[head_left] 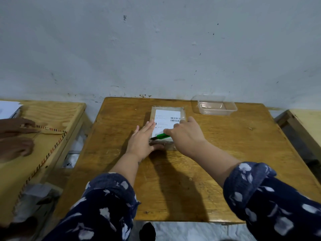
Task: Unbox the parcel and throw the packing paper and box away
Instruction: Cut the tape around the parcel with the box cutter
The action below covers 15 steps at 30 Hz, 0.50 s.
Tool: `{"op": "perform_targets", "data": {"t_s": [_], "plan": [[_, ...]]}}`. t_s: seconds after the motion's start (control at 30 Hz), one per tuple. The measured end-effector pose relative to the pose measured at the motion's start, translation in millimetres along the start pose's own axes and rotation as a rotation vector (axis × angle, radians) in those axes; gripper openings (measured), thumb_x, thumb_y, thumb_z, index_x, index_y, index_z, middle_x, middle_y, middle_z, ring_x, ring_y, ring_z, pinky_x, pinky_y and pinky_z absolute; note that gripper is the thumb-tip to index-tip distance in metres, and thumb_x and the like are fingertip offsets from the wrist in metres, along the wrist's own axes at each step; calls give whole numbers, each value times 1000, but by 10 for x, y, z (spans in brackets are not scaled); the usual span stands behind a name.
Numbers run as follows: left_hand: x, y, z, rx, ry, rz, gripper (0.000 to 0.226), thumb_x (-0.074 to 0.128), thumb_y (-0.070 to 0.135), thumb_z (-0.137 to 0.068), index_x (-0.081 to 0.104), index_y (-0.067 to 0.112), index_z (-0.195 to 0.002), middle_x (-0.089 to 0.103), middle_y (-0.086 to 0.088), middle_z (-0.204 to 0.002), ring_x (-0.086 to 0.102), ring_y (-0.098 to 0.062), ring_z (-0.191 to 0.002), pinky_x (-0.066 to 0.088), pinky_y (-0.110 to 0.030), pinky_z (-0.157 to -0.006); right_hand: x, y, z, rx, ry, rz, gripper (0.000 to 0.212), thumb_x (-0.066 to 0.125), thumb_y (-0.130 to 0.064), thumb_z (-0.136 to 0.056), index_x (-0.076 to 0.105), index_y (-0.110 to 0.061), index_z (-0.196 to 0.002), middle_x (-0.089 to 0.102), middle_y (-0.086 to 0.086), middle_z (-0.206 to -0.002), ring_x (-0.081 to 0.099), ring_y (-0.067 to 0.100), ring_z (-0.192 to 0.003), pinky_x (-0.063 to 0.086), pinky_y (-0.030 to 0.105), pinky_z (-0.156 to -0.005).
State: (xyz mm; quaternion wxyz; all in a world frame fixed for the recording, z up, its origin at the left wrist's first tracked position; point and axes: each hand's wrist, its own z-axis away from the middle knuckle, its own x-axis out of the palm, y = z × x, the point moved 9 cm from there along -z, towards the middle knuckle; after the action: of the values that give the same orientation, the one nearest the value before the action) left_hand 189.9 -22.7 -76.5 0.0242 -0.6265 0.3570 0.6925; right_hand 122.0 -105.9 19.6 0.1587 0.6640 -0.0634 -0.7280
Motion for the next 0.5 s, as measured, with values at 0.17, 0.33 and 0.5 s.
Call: {"op": "perform_targets", "data": {"t_s": [0.17,0.33,0.5], "plan": [[-58,107,48,-15,-18,-45,92,68,44,-82,13,23,-153,10,8,-160,8,-19,-147,8,-38,-118,31,87,20,32,-16,-3,41,44,-22,-95,46,-33,-134,66,4,-112,55,26,-106,32,38,-84],[-19,87,31,10,-7,-102,91,66,43,-84,10,20,-153,10,5,-161,7,-13,-148,3,-38,-120,41,83,8,67,-11,22,42,44,-20,-94,46,-32,-133,65,4,-111,54,27,-107,32,39,-86],[52,102,28,23,-24,-213,92,57,50,-88,1,18,-153,0,3,-162,2,-13,-148,-4,-40,-119,-11,173,64,53,-7,22,40,47,-23,-94,47,-33,-134,66,3,-111,54,25,-104,32,39,-86]]}}
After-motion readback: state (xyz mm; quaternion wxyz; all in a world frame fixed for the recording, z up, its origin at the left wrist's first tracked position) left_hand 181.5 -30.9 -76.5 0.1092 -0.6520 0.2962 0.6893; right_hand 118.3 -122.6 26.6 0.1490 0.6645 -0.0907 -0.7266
